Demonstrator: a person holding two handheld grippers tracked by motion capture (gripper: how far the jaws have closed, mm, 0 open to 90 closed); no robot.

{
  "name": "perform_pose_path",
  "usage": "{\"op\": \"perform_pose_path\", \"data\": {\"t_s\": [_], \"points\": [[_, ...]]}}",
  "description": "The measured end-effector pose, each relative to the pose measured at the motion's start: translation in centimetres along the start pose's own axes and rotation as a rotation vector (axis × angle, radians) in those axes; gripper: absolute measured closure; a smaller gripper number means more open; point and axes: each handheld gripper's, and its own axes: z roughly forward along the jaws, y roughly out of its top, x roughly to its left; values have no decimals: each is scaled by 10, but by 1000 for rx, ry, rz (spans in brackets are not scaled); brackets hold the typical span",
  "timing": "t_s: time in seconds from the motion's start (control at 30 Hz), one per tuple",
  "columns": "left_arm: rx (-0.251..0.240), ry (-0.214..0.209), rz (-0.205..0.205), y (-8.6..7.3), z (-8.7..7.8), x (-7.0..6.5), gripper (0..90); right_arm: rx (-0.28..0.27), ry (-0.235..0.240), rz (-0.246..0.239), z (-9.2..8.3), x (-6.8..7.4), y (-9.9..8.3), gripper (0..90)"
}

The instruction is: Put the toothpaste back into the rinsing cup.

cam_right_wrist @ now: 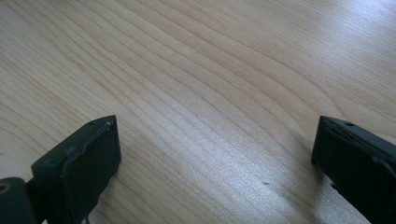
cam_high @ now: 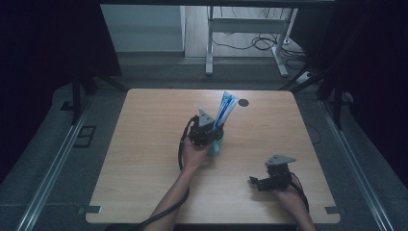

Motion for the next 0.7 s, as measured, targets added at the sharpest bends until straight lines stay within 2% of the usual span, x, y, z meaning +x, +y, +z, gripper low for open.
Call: {"op": "perform_pose_path", "data": {"t_s": [0.1,0.4,0.67,0.7], "points": [[11,5,7,0,0,-1,692,0,0,0,0,0,0,11],[24,9,-13,-2,0,0,680,1,1,0,0,0,0,10],[66,26,2,-6,-3,0,646,1,1,0,0,0,0,10],[86,27,2,-8,-2,1,646,1,1,0,0,0,0,10]]}}
